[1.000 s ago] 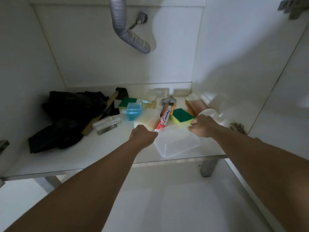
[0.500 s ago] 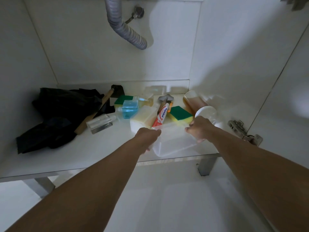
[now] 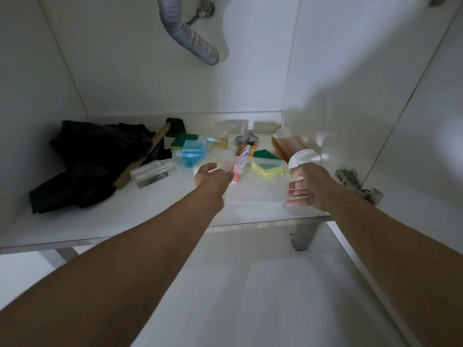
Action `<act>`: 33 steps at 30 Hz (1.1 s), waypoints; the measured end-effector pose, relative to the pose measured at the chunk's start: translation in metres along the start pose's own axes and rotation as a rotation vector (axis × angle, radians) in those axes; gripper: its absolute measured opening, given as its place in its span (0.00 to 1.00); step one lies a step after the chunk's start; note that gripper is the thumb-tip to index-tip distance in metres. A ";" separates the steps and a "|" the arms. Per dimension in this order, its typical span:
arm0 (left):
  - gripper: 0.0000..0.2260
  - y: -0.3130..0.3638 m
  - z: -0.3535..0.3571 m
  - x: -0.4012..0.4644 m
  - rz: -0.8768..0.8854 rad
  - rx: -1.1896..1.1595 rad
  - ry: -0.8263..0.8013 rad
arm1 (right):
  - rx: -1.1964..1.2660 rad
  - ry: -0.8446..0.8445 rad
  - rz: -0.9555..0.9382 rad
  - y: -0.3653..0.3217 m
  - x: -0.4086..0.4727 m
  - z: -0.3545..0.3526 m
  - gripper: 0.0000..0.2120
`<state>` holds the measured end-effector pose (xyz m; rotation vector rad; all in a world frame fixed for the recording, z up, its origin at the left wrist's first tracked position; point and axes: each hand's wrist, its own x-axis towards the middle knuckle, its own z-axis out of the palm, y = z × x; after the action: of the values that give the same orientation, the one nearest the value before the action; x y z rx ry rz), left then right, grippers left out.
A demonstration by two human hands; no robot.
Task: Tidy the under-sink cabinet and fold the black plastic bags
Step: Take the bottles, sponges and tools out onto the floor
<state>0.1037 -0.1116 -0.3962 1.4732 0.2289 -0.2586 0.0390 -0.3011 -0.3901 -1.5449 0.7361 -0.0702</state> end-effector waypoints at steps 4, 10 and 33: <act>0.20 0.002 -0.004 -0.009 -0.009 -0.026 -0.076 | -0.017 0.016 0.040 0.001 -0.003 -0.005 0.21; 0.13 -0.002 -0.011 -0.010 -0.213 -0.127 -0.069 | -0.040 0.014 0.048 -0.002 -0.012 -0.005 0.19; 0.04 -0.004 -0.145 -0.033 -0.421 1.023 -0.440 | -0.631 -0.349 0.081 0.038 -0.058 0.035 0.04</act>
<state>0.0719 0.0334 -0.4026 2.3045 0.0298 -1.1533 -0.0053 -0.2395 -0.4075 -2.0483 0.5620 0.5252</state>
